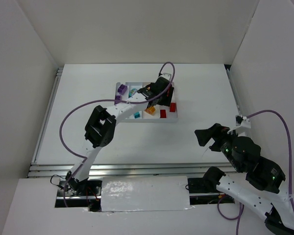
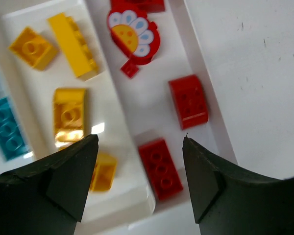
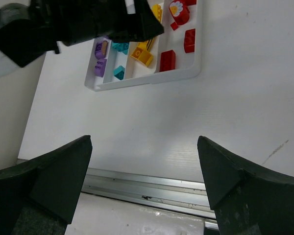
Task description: Sort the legos into containers by color
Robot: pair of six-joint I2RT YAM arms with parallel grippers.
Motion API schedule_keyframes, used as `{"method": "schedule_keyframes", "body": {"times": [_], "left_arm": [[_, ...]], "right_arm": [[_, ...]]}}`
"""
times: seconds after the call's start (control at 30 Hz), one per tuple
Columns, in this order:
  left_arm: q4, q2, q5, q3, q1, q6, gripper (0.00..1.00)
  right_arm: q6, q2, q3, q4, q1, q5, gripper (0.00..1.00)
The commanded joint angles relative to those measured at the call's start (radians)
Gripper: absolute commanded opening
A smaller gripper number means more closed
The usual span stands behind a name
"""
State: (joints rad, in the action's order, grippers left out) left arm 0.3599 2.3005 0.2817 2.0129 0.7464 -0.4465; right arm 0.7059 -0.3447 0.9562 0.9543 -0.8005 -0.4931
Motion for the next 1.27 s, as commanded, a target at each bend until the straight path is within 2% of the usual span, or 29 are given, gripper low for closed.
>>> {"method": "schedule_keyframes", "body": {"times": [0.0, 0.03, 0.13, 0.2, 0.23, 0.33, 0.43, 0.6, 0.8, 1.0, 1.23], "left_arm": [[0.020, -0.251, 0.089, -0.042, -0.001, 0.020, 0.82], [0.074, -0.336, 0.124, -0.054, -0.004, 0.025, 0.83], [0.178, -0.513, 0.296, -0.100, -0.013, -0.001, 1.00], [0.296, -0.603, 0.379, -0.150, -0.048, -0.043, 0.99], [0.327, -0.706, 0.389, -0.175, -0.067, -0.079, 1.00], [0.401, -0.933, 0.457, -0.365, -0.123, -0.142, 1.00], [0.525, -1.133, 0.571, -0.472, -0.140, -0.252, 1.00], [0.606, -1.403, 0.564, -0.588, -0.145, -0.253, 0.99], [0.599, -1.794, 0.586, -0.815, -0.145, -0.212, 1.00], [0.555, -1.958, 0.581, -0.924, -0.145, -0.198, 0.99], [0.563, -1.911, 0.588, -0.896, -0.145, -0.185, 1.00]], "right_arm": [[-0.037, -0.037, 0.030, -0.002, -0.002, -0.015, 0.96], [-0.045, -0.043, 0.054, 0.006, 0.000, -0.016, 1.00], [-0.091, -0.056, 0.101, 0.014, 0.000, -0.028, 1.00], [-0.127, -0.066, 0.162, 0.018, 0.000, -0.048, 1.00], [-0.141, -0.069, 0.183, 0.021, -0.002, -0.056, 1.00], [-0.209, -0.099, 0.294, 0.014, -0.002, -0.076, 1.00], [-0.267, -0.131, 0.401, 0.027, -0.005, -0.099, 1.00], [-0.275, -0.131, 0.478, 0.052, -0.005, -0.090, 1.00], [-0.296, 0.004, 0.348, -0.055, -0.005, 0.002, 0.99], [-0.266, 0.013, 0.297, -0.054, -0.005, -0.021, 1.00], [-0.235, -0.030, 0.296, -0.058, -0.003, -0.019, 1.00]]}}
